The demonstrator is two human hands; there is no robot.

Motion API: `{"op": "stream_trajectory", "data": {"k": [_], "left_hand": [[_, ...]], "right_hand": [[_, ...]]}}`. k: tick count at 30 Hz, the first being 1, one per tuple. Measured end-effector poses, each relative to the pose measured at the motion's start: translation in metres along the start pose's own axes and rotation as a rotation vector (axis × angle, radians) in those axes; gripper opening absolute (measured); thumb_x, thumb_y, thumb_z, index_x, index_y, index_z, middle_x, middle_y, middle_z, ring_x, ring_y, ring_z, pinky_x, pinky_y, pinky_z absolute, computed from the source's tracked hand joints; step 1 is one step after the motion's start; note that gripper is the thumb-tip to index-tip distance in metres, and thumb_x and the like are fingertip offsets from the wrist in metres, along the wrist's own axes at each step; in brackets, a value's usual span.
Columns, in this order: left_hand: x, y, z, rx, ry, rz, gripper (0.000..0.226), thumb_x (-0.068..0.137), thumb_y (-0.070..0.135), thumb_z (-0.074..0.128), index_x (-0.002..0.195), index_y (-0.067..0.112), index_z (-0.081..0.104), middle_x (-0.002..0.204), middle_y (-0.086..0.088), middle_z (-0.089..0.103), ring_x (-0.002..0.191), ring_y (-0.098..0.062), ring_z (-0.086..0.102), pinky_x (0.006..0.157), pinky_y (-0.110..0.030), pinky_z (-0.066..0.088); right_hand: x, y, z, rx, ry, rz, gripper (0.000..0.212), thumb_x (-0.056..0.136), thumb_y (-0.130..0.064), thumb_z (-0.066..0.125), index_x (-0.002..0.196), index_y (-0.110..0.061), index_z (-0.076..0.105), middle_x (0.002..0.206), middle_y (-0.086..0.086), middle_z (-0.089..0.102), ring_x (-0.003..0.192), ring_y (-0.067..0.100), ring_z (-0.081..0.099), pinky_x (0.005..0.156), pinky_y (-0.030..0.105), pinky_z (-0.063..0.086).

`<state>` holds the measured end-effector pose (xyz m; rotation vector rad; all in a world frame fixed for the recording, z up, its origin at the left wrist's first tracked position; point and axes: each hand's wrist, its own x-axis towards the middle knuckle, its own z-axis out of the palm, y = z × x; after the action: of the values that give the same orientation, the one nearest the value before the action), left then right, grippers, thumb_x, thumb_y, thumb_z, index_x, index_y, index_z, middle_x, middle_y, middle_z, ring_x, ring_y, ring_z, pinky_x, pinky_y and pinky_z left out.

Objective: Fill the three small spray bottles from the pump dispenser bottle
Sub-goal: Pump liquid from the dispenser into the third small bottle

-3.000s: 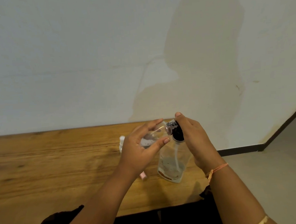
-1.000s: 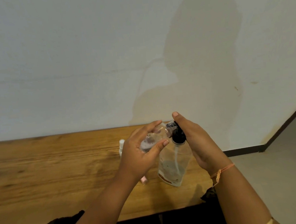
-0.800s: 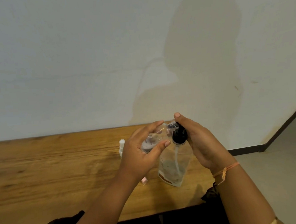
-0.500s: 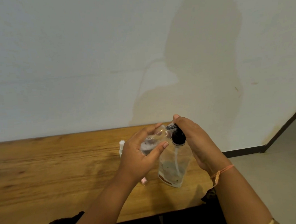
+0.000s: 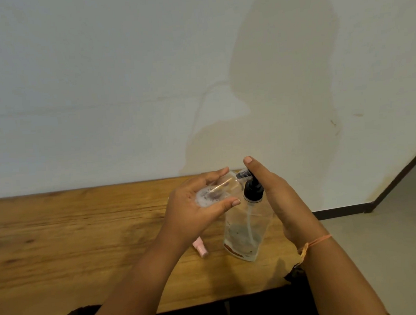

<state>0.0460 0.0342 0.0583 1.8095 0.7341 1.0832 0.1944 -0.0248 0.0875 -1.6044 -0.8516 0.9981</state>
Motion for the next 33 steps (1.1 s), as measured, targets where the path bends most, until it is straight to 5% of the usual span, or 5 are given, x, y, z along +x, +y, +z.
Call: {"op": "stream_trajectory", "data": {"k": [2, 7, 21, 28, 33], "left_hand": [[0.000, 0.000, -0.001, -0.004, 0.004, 0.001, 0.051, 0.057, 0.036, 0.078, 0.106, 0.037, 0.064, 0.101, 0.015, 0.070, 0.099, 0.007, 0.062, 0.079, -0.005, 0.046], [-0.002, -0.004, 0.000, -0.003, 0.012, -0.003, 0.052, 0.057, 0.040, 0.079, 0.107, 0.035, 0.067, 0.104, 0.011, 0.071, 0.109, 0.002, 0.060, 0.091, -0.013, 0.047], [0.006, 0.005, -0.001, 0.058, -0.006, 0.017, 0.051, 0.057, 0.040, 0.075, 0.106, 0.044, 0.060, 0.101, 0.016, 0.064, 0.099, 0.012, 0.056, 0.082, -0.002, 0.040], [0.005, 0.003, 0.003, -0.031, 0.022, 0.007, 0.041, 0.061, 0.037, 0.075, 0.101, 0.032, 0.067, 0.101, 0.016, 0.069, 0.101, 0.006, 0.061, 0.085, -0.007, 0.044], [0.003, -0.001, 0.005, -0.069, 0.014, -0.047, 0.038, 0.060, 0.032, 0.075, 0.097, 0.028, 0.067, 0.100, 0.022, 0.067, 0.100, 0.008, 0.060, 0.082, -0.006, 0.044]], "right_hand": [[-0.003, 0.000, -0.002, 0.046, -0.011, 0.015, 0.044, 0.086, -0.057, 0.045, 0.123, -0.034, 0.053, 0.112, -0.014, 0.047, 0.102, 0.003, 0.038, 0.089, 0.028, 0.025], [-0.005, 0.001, 0.004, 0.083, 0.010, 0.020, 0.030, 0.087, -0.053, 0.050, 0.064, -0.036, 0.061, 0.070, -0.023, 0.058, 0.072, -0.007, 0.050, 0.067, 0.021, 0.036], [-0.002, 0.006, 0.018, 0.040, 0.102, -0.007, 0.072, 0.063, -0.079, 0.039, 0.090, -0.021, 0.070, 0.096, 0.001, 0.070, 0.094, 0.016, 0.062, 0.078, 0.032, 0.045], [0.000, 0.010, 0.011, 0.048, 0.061, 0.016, 0.043, 0.081, -0.066, 0.045, 0.088, -0.029, 0.066, 0.100, -0.003, 0.067, 0.101, 0.016, 0.058, 0.093, 0.039, 0.043], [0.004, 0.009, 0.013, -0.020, 0.056, -0.030, 0.042, 0.090, -0.057, 0.037, 0.096, -0.026, 0.066, 0.098, -0.002, 0.068, 0.099, 0.015, 0.059, 0.078, 0.028, 0.045]]}}
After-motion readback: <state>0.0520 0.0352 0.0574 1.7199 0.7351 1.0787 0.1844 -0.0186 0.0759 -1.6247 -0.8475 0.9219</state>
